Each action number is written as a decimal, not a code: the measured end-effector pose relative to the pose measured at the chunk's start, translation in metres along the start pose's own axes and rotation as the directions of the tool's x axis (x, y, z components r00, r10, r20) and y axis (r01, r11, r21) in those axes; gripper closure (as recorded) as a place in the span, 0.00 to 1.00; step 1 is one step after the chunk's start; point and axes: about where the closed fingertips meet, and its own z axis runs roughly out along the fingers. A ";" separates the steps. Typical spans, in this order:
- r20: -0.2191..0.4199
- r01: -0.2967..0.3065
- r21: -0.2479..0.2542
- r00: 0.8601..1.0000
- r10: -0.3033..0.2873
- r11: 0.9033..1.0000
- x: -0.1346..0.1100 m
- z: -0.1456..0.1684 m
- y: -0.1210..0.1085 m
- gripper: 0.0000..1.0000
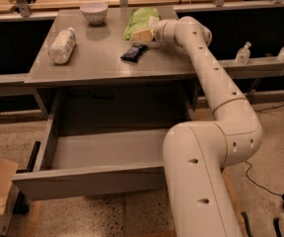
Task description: Place green rice chip bag into top drawer
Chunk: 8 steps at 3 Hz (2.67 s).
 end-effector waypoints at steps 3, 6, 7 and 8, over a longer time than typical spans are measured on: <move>-0.020 -0.020 0.015 1.000 0.020 1.000 0.013 0.011 -0.003 0.87; -0.039 0.158 -0.057 0.986 -0.160 0.986 -0.065 -0.086 -0.006 1.00; -0.065 0.196 -0.080 0.977 -0.202 0.977 -0.105 -0.159 0.013 1.00; -0.066 0.196 -0.081 0.977 -0.201 0.977 -0.105 -0.158 0.013 1.00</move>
Offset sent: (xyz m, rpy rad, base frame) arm 0.0368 -0.0138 0.0024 -0.0016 0.0110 -0.0365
